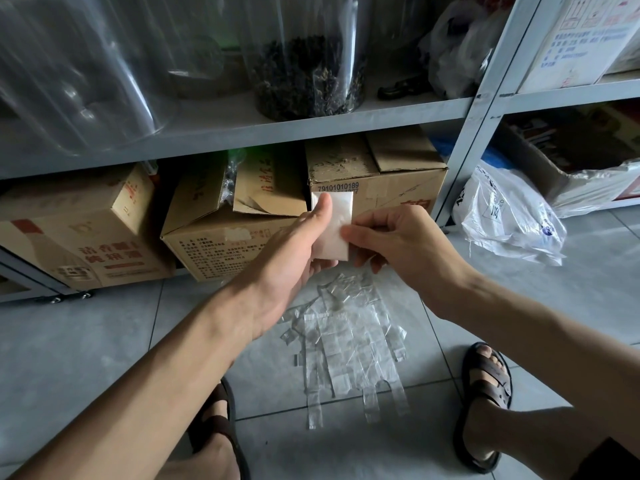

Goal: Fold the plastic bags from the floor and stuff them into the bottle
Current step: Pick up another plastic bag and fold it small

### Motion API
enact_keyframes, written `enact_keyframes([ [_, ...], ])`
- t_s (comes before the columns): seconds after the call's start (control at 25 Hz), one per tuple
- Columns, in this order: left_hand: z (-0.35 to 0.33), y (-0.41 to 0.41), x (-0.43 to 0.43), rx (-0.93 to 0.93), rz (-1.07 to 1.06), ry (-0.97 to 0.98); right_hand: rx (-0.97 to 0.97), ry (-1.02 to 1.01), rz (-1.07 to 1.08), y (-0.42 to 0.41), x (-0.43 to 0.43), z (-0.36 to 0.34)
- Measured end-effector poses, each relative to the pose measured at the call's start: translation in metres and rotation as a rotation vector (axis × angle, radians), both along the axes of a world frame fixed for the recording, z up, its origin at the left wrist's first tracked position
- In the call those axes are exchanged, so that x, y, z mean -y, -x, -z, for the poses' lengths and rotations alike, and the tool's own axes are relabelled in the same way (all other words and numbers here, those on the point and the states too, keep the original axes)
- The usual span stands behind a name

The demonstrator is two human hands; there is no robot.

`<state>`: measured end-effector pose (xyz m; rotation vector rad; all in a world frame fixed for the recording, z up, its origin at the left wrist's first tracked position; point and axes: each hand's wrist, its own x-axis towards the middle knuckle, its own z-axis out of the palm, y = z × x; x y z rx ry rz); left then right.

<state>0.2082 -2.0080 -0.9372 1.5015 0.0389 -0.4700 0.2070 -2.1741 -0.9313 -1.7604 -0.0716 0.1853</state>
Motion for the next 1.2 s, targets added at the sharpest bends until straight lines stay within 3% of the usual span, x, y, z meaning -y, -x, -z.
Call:
enact_keyframes([
  [0.24,-0.003,-0.004,-0.004,0.050,-0.177,-0.044,0.016,0.024,0.043,-0.002,0.004,0.000],
  [0.4,-0.007,-0.004,-0.010,0.169,-0.141,-0.186,0.007,0.010,0.034,-0.001,0.005,-0.001],
  [0.96,-0.015,-0.001,-0.012,0.164,-0.129,-0.178,-0.014,-0.062,-0.008,0.001,0.005,-0.003],
  [1.2,-0.021,-0.001,-0.012,0.081,-0.137,-0.041,-0.172,-0.351,0.020,0.000,0.005,-0.006],
])
